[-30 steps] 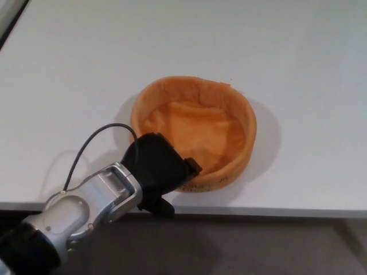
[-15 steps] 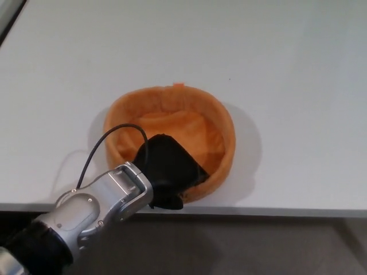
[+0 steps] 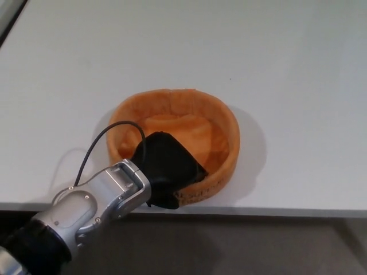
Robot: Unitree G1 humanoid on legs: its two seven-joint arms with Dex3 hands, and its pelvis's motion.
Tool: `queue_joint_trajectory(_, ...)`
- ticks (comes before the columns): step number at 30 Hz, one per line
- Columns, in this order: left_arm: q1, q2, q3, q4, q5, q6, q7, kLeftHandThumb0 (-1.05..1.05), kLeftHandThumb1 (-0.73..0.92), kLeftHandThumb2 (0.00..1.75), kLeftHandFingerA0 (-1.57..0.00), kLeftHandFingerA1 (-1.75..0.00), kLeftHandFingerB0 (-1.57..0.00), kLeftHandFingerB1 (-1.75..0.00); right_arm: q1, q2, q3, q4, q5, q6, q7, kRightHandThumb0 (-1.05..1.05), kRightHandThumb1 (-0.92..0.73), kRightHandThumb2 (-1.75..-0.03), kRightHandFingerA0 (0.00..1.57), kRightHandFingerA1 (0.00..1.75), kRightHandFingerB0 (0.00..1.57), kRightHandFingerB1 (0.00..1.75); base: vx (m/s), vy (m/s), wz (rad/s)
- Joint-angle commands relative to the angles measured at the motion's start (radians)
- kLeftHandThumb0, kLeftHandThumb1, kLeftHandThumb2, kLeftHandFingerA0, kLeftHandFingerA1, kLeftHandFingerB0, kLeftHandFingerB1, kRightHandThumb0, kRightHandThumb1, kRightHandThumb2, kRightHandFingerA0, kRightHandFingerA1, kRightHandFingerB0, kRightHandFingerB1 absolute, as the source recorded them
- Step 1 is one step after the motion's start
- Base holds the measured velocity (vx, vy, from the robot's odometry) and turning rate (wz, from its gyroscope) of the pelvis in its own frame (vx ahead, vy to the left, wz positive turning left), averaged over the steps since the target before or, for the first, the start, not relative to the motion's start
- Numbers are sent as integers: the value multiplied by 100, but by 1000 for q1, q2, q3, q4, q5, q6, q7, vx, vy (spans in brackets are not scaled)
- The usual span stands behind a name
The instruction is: A soft plate is kept in the center of the table close to the robot and the robot uses its left hand to pick up the plate, turns it upside down and places it back on the table
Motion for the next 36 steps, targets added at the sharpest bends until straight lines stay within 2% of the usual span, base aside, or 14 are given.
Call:
queue_joint_trajectory(1,6,-20,38,-18,-54,-1,-37,-47,40,85,-122,-141,-101,-125,2,-13,-6,-2,9,18,3,-82,-91,-68,47,41,37,34,0,0,0)
queue_joint_trajectory(10,51,-142,135,-132,-236,11,-142,-50,45,87,-118,-141,-96,-124,11,-15,-6,-24,6,39,3,-80,-92,-68,47,40,35,32,0,0,0)
queue_joint_trajectory(11,53,-155,144,-151,-263,19,-171,-42,63,61,-86,-174,-79,-154,12,-14,-6,-25,9,43,4,-80,-91,-68,48,40,35,32,0,0,0)
queue_joint_trajectory(18,68,-270,224,-287,-466,130,-350,-39,59,58,-93,-175,-80,-171,0,-8,-9,-16,33,61,15,-79,-89,-67,47,41,34,32,0,0,0)
queue_joint_trajectory(19,75,-305,250,-307,-536,181,-393,-37,39,85,-123,-140,-110,-132,-2,-9,-9,-11,23,50,10,-79,-89,-67,47,41,34,32,0,0,0)
queue_joint_trajectory(20,78,-319,261,-314,-564,200,-410,-32,60,57,-95,-175,-80,-171,0,-8,-9,-14,20,51,7,-79,-89,-68,47,41,34,32,0,0,0)
queue_joint_trajectory(21,80,-333,273,-321,-589,216,-425,-32,60,57,-95,-175,-80,-171,3,-7,-8,-20,18,54,4,-79,-89,-68,47,41,34,32,0,0,0)
queue_joint_trajectory(22,80,-369,305,-330,-658,251,-441,-33,61,58,-95,-175,-83,-166,1,-5,-9,-13,9,46,-4,-78,-90,-68,48,40,34,32,0,0,0)
queue_joint_trajectory(23,82,-398,330,-337,-705,275,-450,-37,42,87,-124,-140,-112,-132,1,-3,-9,-13,8,50,-9,-78,-90,-67,47,40,35,32,0,0,0)
queue_joint_trajectory(24,84,-416,344,-340,-731,287,-453,-37,42,87,-124,-140,-112,-132,2,-2,-10,-16,10,60,-11,-78,-90,-67,47,40,35,32,0,0,0)
queue_joint_trajectory(25,84,-444,368,-348,-774,322,-463,-37,64,59,-93,-175,-81,-174,4,-3,-9,-25,8,75,-17,-80,-89,-68,47,40,35,32,0,0,0)
queue_joint_trajectory(29,84,-537,448,-377,-872,450,-469,-41,64,60,-96,-175,-78,-175,11,-3,-6,-58,16,133,-26,-79,-89,-68,47,42,35,32,0,0,0)
queue_joint_trajectory(31,98,-657,562,-397,-1055,563,-445,-38,59,58,-92,-175,-77,-175,14,-5,-3,-57,9,128,-24,-80,-88,-67,45,42,33,32,0,0,0)
queue_joint_trajectory(36,84,-771,696,-407,-1223,634,-389,-45,59,58,-98,-175,-76,-175,11,-6,-1,-49,-6,116,-32,-81,-88,-68,46,41,35,31,0,0,0)
